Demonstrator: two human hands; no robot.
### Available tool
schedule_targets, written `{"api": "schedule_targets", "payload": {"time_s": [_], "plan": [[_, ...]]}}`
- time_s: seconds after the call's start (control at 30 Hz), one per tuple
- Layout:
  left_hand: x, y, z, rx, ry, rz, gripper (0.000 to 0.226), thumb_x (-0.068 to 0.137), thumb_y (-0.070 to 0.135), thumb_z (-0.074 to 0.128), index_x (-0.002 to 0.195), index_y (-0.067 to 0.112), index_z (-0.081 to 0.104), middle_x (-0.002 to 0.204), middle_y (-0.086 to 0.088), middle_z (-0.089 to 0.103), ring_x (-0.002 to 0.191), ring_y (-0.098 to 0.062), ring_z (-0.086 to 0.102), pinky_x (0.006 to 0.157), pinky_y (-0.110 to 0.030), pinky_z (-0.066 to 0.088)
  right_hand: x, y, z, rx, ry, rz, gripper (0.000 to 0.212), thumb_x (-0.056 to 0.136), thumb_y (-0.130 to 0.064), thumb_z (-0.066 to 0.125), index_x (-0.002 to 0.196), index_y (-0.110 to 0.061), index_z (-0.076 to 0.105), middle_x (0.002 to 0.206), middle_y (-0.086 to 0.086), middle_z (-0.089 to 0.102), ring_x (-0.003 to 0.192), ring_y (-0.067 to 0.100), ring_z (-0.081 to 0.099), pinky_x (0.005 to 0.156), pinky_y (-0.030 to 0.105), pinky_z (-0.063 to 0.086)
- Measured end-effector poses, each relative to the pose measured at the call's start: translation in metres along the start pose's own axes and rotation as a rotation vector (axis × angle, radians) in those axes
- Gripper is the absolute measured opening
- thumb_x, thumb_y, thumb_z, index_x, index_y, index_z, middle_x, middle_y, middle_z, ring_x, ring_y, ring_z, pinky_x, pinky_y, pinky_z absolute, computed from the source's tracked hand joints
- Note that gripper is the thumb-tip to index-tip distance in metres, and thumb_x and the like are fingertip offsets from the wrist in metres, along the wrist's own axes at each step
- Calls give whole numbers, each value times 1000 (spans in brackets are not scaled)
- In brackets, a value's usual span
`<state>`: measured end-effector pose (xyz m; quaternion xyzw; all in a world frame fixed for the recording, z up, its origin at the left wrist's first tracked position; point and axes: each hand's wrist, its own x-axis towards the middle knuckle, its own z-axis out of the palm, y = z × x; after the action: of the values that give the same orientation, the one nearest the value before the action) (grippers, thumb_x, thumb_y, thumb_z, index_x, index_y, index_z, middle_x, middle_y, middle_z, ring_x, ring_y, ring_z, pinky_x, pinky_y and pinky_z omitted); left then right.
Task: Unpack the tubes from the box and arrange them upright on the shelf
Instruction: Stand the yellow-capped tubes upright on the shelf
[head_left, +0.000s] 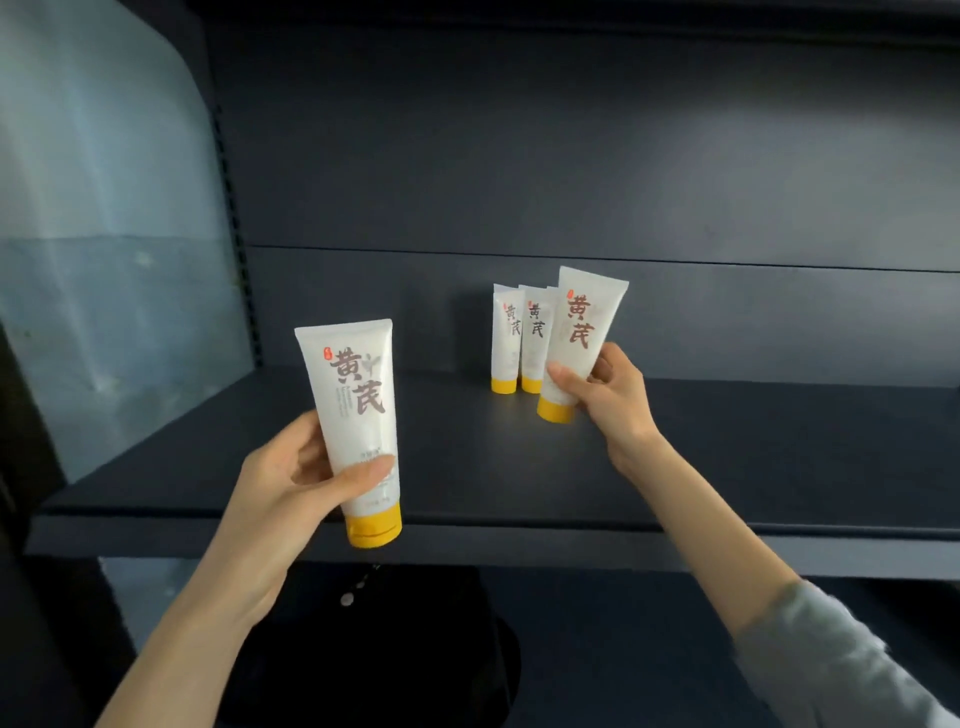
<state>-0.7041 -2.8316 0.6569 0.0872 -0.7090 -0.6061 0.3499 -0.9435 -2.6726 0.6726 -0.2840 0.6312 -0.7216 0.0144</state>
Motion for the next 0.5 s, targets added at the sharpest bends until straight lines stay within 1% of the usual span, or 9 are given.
{"api": "schedule_targets", "payload": {"time_s": [0.07,0.1,0.17,0.2,0.27,0.33,0.4,0.43,0.5], "plan": [[4,0,-2,9,12,27,48,56,31,77,103,34,68,102,8,73,92,-6,69,66,-18,54,25,12,11,-34,-2,22,30,80,-11,73,97,-28,55,108,-1,65,96,14,64,77,31,55],[6,1,-3,11,20,39,46,57,30,77,101,35,69,102,9,73,92,-5,69,66,-13,53,37,18,17,-57,-1,42,30,80,-11,73,99,-26,55,109,1,65,97,16,64,81,34,55],[9,3,-4,15,34,55,44,57,28,77,99,38,70,102,9,73,92,-4,68,66,-9,51,60,30,26,-123,5,84,37,79,-12,74,110,-19,54,113,4,63,101,20,62,86,37,54],[11,5,-5,19,41,58,43,56,28,77,97,41,70,102,10,73,92,-4,68,66,-8,50,69,36,30,-167,9,98,42,79,-14,75,115,-16,53,115,5,62,103,21,61,87,36,53],[15,6,-5,29,55,57,43,55,29,77,95,45,70,102,12,73,91,-3,68,65,-7,50,86,46,37,-271,13,110,46,79,-17,75,119,-12,53,115,5,61,104,22,60,87,35,52],[19,5,-6,28,69,52,44,54,28,77,95,43,71,102,12,73,91,-3,68,65,-7,50,98,55,41,-378,6,102,46,79,-19,75,119,-11,54,115,5,62,104,22,59,86,33,50],[23,2,-5,24,84,44,44,53,26,78,95,40,71,101,11,73,90,-3,69,64,-7,50,106,64,45,-462,1,95,47,79,-20,75,120,-11,53,117,5,62,108,24,59,90,35,49],[24,0,-4,22,86,39,44,53,25,78,94,41,71,101,11,73,90,-3,69,63,-8,50,107,67,47,-490,4,92,48,79,-21,75,120,-11,52,118,6,62,110,25,58,92,38,49],[30,-4,1,19,85,29,42,53,25,77,90,45,71,99,12,73,88,-2,69,62,-8,50,111,73,49,-528,9,80,48,79,-23,75,118,-10,51,120,6,62,112,26,58,93,39,49]]}}
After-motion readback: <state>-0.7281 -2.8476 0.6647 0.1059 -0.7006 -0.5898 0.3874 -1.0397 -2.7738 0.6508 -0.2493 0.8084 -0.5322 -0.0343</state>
